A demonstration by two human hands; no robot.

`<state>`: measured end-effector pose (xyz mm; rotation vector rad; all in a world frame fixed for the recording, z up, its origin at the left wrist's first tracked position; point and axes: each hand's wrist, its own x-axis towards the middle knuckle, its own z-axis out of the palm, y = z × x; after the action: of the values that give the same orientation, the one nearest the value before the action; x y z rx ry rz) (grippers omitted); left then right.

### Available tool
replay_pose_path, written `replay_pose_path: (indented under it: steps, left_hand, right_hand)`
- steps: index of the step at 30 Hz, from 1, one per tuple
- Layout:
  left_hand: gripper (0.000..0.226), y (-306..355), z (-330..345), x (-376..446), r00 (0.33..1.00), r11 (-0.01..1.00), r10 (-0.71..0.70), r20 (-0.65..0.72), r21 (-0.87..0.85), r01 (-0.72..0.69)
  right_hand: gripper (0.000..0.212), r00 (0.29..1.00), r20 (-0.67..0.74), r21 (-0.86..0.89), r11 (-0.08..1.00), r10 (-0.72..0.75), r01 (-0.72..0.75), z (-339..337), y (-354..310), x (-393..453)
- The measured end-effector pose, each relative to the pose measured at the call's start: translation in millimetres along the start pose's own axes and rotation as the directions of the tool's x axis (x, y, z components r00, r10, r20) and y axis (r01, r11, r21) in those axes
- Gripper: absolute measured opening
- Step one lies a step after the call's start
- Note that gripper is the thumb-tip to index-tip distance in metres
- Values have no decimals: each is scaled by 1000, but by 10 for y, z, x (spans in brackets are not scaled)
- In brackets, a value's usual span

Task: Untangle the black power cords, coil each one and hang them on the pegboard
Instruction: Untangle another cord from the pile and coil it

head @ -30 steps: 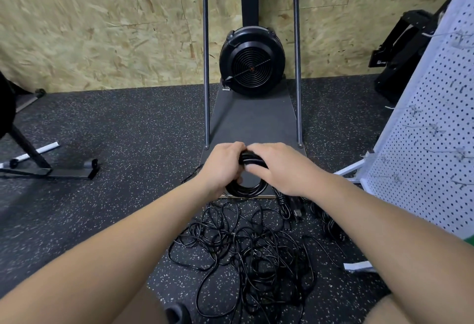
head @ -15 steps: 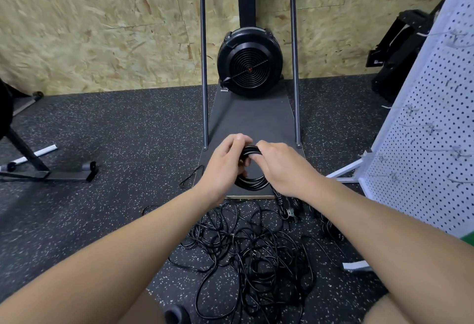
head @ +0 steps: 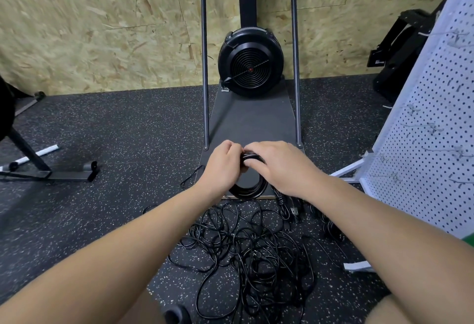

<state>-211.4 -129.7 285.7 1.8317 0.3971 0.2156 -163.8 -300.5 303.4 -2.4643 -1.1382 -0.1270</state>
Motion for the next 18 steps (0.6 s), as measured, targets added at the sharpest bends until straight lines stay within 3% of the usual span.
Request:
replay_pose_path:
  steps: [3, 9, 15, 18]
  left_hand:
    - [20, 55, 9, -34, 999, 976, -39, 15, -215, 41]
    - [34, 35, -1, 19, 989, 921, -50, 138, -377, 99]
    - [49, 11, 2, -7, 951, 824, -43, 306, -528, 207]
    - [45, 14, 42, -68, 952, 793, -51, 303, -567, 223]
  right_hand:
    - [34, 1000, 15, -117, 993, -18, 19, -23, -44, 24]
    - [15, 1000, 1, -317, 948, 29, -28, -57, -94, 62]
    - [12, 984, -52, -149, 973, 169, -175, -155, -25, 134]
    - [15, 972, -31, -178, 956, 232, -234, -191, 27, 118]
